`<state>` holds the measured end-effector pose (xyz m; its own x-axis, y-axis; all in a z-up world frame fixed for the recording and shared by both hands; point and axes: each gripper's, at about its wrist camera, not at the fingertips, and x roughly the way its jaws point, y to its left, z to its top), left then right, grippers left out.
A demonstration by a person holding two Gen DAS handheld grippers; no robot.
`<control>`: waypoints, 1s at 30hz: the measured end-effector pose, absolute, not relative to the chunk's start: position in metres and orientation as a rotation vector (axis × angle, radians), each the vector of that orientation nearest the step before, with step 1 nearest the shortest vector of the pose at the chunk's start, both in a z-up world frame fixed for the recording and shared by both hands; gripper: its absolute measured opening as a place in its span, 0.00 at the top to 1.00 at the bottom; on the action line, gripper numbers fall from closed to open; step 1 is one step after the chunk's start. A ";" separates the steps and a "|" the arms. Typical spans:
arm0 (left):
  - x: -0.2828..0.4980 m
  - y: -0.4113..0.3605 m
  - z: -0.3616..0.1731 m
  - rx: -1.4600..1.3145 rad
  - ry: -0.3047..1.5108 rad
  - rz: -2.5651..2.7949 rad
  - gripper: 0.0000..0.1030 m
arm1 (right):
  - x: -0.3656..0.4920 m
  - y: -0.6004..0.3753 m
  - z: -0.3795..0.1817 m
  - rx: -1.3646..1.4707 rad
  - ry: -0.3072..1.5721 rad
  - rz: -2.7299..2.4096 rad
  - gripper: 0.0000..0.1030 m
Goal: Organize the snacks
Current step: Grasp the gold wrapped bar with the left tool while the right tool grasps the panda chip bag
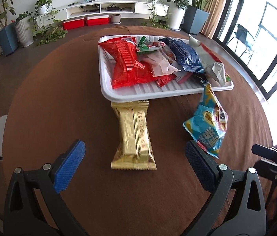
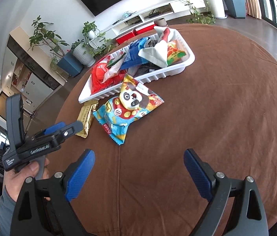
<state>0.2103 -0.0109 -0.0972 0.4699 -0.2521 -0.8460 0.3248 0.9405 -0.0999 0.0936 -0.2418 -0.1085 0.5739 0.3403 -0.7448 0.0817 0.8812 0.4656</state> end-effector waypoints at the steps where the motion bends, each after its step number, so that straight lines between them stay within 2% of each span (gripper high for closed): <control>1: 0.216 -0.011 -0.099 0.086 1.030 -0.350 0.01 | 0.095 -0.240 -0.109 0.487 0.965 0.160 0.09; 6: 0.237 -0.016 -0.103 0.106 1.037 -0.352 0.04 | 0.108 -0.238 -0.110 0.495 0.987 0.137 0.09; 11: 0.251 -0.018 -0.112 0.132 1.088 -0.357 0.41 | 0.119 -0.234 -0.109 0.488 0.993 0.124 0.09; 13: 0.253 -0.018 -0.116 0.132 1.095 -0.356 0.45 | 0.123 -0.230 -0.108 0.482 0.996 0.124 0.09; 24: 0.263 -0.038 -0.126 0.210 1.105 -0.352 0.50 | 0.143 -0.217 -0.115 0.455 1.030 0.106 0.09; 27: 0.265 -0.043 -0.126 0.217 1.100 -0.374 0.63 | 0.146 -0.217 -0.117 0.475 1.041 0.100 0.09; 28: 0.265 -0.044 -0.126 0.217 1.098 -0.380 0.71 | 0.147 -0.217 -0.117 0.476 1.041 0.098 0.09; 30: 0.265 -0.045 -0.126 0.213 1.101 -0.390 0.71 | 0.148 -0.217 -0.117 0.480 1.042 0.093 0.09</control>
